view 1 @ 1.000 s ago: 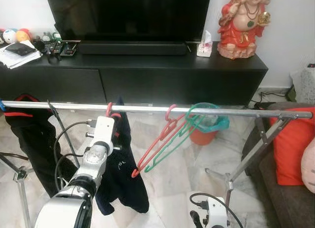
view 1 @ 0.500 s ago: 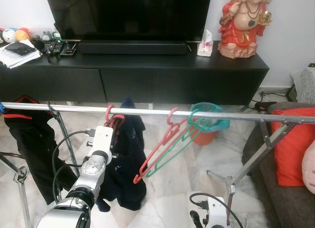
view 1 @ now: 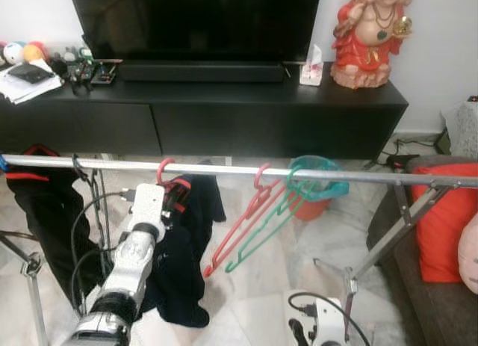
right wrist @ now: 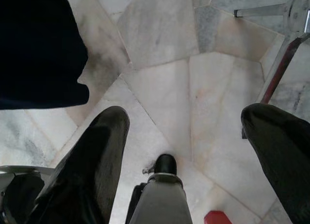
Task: Hang hanger
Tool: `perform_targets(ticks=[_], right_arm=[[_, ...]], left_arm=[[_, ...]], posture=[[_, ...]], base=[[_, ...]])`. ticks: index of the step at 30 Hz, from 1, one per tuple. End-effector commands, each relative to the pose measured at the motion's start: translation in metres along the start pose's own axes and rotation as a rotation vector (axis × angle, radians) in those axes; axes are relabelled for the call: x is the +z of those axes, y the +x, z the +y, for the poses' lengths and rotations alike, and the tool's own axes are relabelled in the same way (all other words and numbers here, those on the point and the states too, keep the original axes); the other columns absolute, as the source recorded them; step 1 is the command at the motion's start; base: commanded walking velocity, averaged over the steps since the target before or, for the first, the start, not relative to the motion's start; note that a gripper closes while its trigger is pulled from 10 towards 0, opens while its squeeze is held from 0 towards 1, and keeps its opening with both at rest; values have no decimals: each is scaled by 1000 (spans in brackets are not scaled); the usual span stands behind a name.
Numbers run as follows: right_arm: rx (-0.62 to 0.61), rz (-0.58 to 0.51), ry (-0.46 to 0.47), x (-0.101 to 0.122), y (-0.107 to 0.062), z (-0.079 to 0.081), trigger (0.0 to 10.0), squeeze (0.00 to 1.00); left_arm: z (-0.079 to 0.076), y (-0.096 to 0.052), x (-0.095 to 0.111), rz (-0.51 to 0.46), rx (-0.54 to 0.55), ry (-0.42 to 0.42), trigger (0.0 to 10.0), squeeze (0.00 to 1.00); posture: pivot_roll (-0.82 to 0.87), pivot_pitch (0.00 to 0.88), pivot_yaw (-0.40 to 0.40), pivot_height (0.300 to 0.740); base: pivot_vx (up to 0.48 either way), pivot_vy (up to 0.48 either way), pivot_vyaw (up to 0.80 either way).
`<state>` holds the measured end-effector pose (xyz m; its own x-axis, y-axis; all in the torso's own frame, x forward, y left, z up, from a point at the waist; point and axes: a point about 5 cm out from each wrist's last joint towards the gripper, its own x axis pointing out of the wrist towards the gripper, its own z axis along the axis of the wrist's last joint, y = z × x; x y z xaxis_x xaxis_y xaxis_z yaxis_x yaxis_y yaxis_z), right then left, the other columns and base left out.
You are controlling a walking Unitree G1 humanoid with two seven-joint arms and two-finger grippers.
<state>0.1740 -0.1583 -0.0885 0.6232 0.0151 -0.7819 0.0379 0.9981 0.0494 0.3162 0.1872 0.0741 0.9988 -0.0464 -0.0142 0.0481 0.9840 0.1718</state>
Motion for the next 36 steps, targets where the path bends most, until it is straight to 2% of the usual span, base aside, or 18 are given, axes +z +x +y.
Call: perform_targets(ticks=[1,3,5,7,8,9,10,11,18,19,21,25,26,27,31,34,35,36], right_arm=[[-6,8,2,-3,-1,-2,10000,0],[-5,7,2,-3,-1,-2,10000,0],[-6,6,4,-3,-1,-3,10000,0],[-7,6,4,-3,-1,-3,10000,0],[-6,6,3,-3,-1,-3,10000,0],[-7,7,3,-3,-1,-3,10000,0],[-7,7,3,-3,-1,-3,10000,0],[-6,7,3,-3,-1,-3,10000,0],[-14,4,23,-3,-1,-3,10000,0],[-35,1,45,-4,-1,-3,10000,0],[-42,-1,46,-4,-2,-3,10000,0],[-56,-2,48,-5,-2,-4,10000,0],[-63,1,49,-6,-2,-4,10000,0],[-63,1,49,-6,-2,-4,10000,0],[-59,5,43,-8,-2,-3,10000,0],[-58,6,42,-8,-3,-3,10000,0],[-59,5,42,-8,-2,-3,10000,0],[-59,5,42,-8,-2,-3,10000,0]], left_arm=[[2,-5,5,-31,-20,2,10000,1000],[4,-17,7,-52,-27,3,10000,1000],[5,-21,8,-61,-26,-2,10000,1000],[7,-38,11,-105,-18,4,10000,1000],[7,-40,11,-107,-18,5,10000,1000],[8,-45,6,-94,-1,2,10000,914],[9,-49,3,-82,12,-1,10000,914],[9,-57,-6,-47,32,3,10000,0],[9,-73,-30,51,123,21,10000,0],[11,-80,-37,85,154,65,10000,0],[15,-84,-41,107,180,85,10000,0],[36,-115,-66,260,324,110,10000,0],[43,-133,-82,347,371,130,10000,0],[43,-133,-82,347,371,130,10000,0],[45,-163,-116,531,411,86,10000,0],[38,-166,-129,612,352,64,10000,0],[31,-165,-135,655,295,60,10000,0],[31,-165,-135,655,295,60,10000,0]], posture=[[-27,0,-19,740],[-26,0,-19,740],[-24,0,-20,740],[-20,0,-21,740],[-20,0,-21,740],[-16,0,-22,740],[-16,0,-22,740],[-16,0,-22,740],[-20,0,-16,740],[-31,0,-6,740],[-35,0,-3,740],[-21,0,-4,740],[-20,0,-4,740],[-20,0,-4,740],[-19,0,-3,740],[-17,0,-4,740],[-17,0,-4,740],[-17,0,-4,740]], base=[[0,0,0],[0,0,0],[0,0,0],[0,0,0],[0,0,0],[0,0,0],[0,0,0],[0,0,0],[0,0,0],[0,0,0],[0,0,0],[0,0,0],[0,0,0],[0,0,0],[0,0,0],[0,0,0],[0,0,0],[0,0,0]])
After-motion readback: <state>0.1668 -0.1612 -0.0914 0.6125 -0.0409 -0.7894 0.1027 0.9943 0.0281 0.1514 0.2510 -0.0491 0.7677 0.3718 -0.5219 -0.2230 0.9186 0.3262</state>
